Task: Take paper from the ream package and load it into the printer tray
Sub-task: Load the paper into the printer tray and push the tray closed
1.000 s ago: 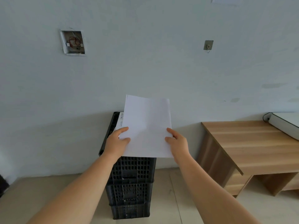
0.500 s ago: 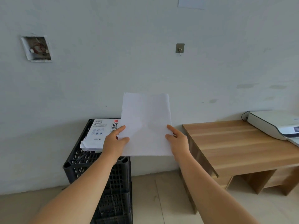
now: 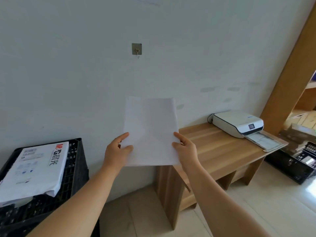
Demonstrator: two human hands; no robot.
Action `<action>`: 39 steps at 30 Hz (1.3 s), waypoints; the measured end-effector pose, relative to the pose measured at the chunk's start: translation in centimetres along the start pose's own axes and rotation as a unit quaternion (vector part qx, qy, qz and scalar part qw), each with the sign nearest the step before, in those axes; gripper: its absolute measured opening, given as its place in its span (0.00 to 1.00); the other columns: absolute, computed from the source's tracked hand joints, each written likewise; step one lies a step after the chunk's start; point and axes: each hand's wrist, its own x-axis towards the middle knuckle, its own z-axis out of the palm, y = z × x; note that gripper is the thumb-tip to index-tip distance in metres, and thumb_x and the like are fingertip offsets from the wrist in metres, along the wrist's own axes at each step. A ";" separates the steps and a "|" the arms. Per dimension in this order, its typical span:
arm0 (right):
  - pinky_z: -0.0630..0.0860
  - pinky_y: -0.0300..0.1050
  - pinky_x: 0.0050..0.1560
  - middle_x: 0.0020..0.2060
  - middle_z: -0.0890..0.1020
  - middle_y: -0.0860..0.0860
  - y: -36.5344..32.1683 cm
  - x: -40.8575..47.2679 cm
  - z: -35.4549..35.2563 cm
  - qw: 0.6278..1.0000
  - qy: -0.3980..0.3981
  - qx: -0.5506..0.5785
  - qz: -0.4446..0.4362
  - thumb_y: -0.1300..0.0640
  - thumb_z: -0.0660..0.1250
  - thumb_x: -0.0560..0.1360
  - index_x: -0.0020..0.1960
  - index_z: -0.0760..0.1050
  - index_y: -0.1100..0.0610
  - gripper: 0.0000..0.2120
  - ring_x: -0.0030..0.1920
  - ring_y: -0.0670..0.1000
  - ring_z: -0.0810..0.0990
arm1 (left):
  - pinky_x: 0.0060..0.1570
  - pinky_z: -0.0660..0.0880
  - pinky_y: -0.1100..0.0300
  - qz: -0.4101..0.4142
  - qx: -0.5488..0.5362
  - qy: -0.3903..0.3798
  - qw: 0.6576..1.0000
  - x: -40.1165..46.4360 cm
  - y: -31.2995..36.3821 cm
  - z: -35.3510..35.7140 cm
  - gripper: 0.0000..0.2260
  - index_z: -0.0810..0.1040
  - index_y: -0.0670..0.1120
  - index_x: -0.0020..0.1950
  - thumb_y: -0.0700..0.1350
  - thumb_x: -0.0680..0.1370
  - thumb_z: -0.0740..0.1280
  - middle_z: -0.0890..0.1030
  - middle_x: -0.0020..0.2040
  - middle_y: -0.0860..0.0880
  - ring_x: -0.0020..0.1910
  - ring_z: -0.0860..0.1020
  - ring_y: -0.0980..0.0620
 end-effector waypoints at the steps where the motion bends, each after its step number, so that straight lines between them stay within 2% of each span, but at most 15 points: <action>1: 0.75 0.34 0.43 0.58 0.79 0.49 -0.1 0.7 -1.2 1.000 0.008 0.002 0.001 0.66 0.64 0.77 0.66 0.75 0.51 0.20 0.48 0.44 0.79 | 0.61 0.64 0.60 0.002 -0.001 -0.006 1.000 0.4 0.5 1.5 0.23 0.72 0.54 0.69 0.39 0.76 0.67 0.69 0.71 0.49 0.69 0.66 0.49; 3: 0.75 0.36 0.45 0.59 0.78 0.49 -0.1 2.1 -3.7 1.000 0.024 0.002 0.000 0.65 0.64 0.77 0.66 0.75 0.51 0.20 0.50 0.47 0.78 | 0.59 0.64 0.62 0.007 -0.006 -0.017 1.000 0.9 1.5 4.4 0.23 0.73 0.52 0.68 0.37 0.75 0.67 0.70 0.70 0.49 0.67 0.68 0.50; 6: 0.76 0.39 0.48 0.61 0.77 0.50 -0.2 4.2 -7.8 0.999 0.043 0.005 0.001 0.64 0.64 0.77 0.67 0.75 0.50 0.20 0.52 0.50 0.78 | 0.53 0.65 0.68 0.016 0.000 -0.023 1.000 1.4 2.9 9.0 0.23 0.73 0.51 0.68 0.36 0.75 0.67 0.73 0.65 0.49 0.55 0.71 0.55; 8: 0.76 0.40 0.48 0.60 0.78 0.51 -0.4 5.5 -10.7 0.999 0.049 0.009 0.001 0.64 0.64 0.77 0.66 0.75 0.49 0.20 0.52 0.51 0.79 | 0.41 0.66 0.79 0.020 0.001 -0.023 1.000 1.5 4.0 12.3 0.22 0.74 0.50 0.67 0.35 0.74 0.67 0.73 0.59 0.50 0.45 0.73 0.60; 9: 0.76 0.40 0.46 0.60 0.78 0.51 -0.5 6.1 -12.3 0.999 0.049 0.009 0.000 0.64 0.64 0.77 0.67 0.75 0.49 0.20 0.51 0.51 0.79 | 0.37 0.66 0.81 0.022 0.000 -0.022 1.000 1.4 4.5 13.9 0.22 0.74 0.49 0.67 0.35 0.74 0.67 0.73 0.57 0.51 0.44 0.73 0.61; 11: 0.76 0.38 0.42 0.59 0.79 0.52 -0.6 7.3 -15.7 0.999 0.045 0.012 -0.001 0.64 0.64 0.77 0.67 0.74 0.49 0.20 0.49 0.50 0.79 | 0.39 0.66 0.79 0.026 -0.003 -0.022 0.999 1.0 5.4 17.3 0.22 0.74 0.49 0.67 0.35 0.74 0.67 0.72 0.57 0.52 0.47 0.73 0.58; 13: 0.76 0.34 0.37 0.57 0.79 0.51 -0.8 8.2 -19.4 0.999 0.041 0.011 0.003 0.64 0.64 0.78 0.67 0.74 0.49 0.20 0.47 0.49 0.80 | 0.49 0.66 0.71 0.024 -0.009 -0.025 0.999 0.1 6.3 20.9 0.22 0.74 0.49 0.67 0.35 0.75 0.67 0.72 0.59 0.52 0.54 0.71 0.55; 15: 0.75 0.31 0.33 0.55 0.79 0.50 -1.0 9.0 -23.2 0.999 0.037 0.002 0.006 0.64 0.63 0.78 0.68 0.74 0.50 0.20 0.45 0.47 0.79 | 0.55 0.67 0.64 0.020 -0.015 -0.028 0.999 -0.9 7.0 24.6 0.22 0.73 0.49 0.68 0.34 0.75 0.67 0.72 0.60 0.52 0.57 0.70 0.55; 20: 0.74 0.34 0.38 0.56 0.79 0.50 -1.2 11.5 -32.7 0.999 0.030 -0.023 0.004 0.63 0.63 0.78 0.68 0.74 0.49 0.20 0.46 0.46 0.79 | 0.66 0.70 0.53 0.005 -0.019 -0.034 0.999 -2.8 8.4 33.8 0.23 0.74 0.53 0.66 0.36 0.74 0.67 0.72 0.69 0.48 0.67 0.71 0.49; 23: 0.77 0.38 0.43 0.56 0.79 0.50 -1.2 13.5 -37.6 0.999 0.031 -0.029 0.006 0.64 0.64 0.78 0.68 0.74 0.49 0.20 0.48 0.48 0.79 | 0.64 0.66 0.60 0.007 -0.019 -0.030 0.999 -3.8 9.2 38.9 0.23 0.73 0.52 0.67 0.36 0.74 0.68 0.71 0.69 0.50 0.69 0.68 0.52; 25: 0.77 0.38 0.43 0.54 0.79 0.47 -1.1 14.8 -40.5 0.999 0.030 -0.027 0.014 0.64 0.64 0.78 0.68 0.74 0.49 0.21 0.48 0.48 0.79 | 0.61 0.64 0.62 0.008 -0.017 -0.025 1.000 -4.0 9.8 42.0 0.23 0.73 0.52 0.67 0.36 0.74 0.68 0.72 0.69 0.51 0.69 0.68 0.53; 28: 0.78 0.38 0.43 0.49 0.77 0.42 -0.9 17.2 -44.2 0.999 0.027 -0.024 0.023 0.63 0.64 0.78 0.68 0.73 0.49 0.20 0.47 0.48 0.79 | 0.60 0.64 0.63 0.005 -0.023 -0.020 1.000 -3.8 10.2 46.2 0.23 0.74 0.53 0.66 0.36 0.74 0.68 0.71 0.69 0.51 0.67 0.68 0.54; 31: 0.79 0.41 0.46 0.48 0.76 0.41 -0.6 20.2 -47.3 0.999 0.027 -0.034 0.032 0.62 0.64 0.78 0.68 0.74 0.48 0.20 0.47 0.49 0.79 | 0.57 0.64 0.62 0.001 -0.031 -0.025 0.999 -3.2 10.5 50.3 0.22 0.73 0.52 0.67 0.37 0.75 0.68 0.71 0.68 0.51 0.63 0.68 0.57; 36: 0.77 0.37 0.41 0.50 0.75 0.42 -0.3 25.3 -52.2 0.998 0.023 -0.041 0.042 0.61 0.63 0.80 0.68 0.73 0.47 0.19 0.49 0.49 0.78 | 0.60 0.64 0.62 -0.003 -0.038 -0.024 0.999 -0.6 10.5 57.4 0.23 0.73 0.52 0.67 0.37 0.74 0.68 0.70 0.71 0.50 0.69 0.67 0.54; 39: 0.76 0.35 0.39 0.56 0.76 0.47 -0.8 28.8 -55.5 0.998 0.023 -0.043 0.047 0.62 0.62 0.80 0.68 0.73 0.47 0.19 0.50 0.49 0.78 | 0.61 0.63 0.62 -0.007 -0.037 -0.025 0.999 1.0 11.3 62.1 0.23 0.73 0.52 0.68 0.37 0.75 0.68 0.69 0.72 0.50 0.71 0.65 0.52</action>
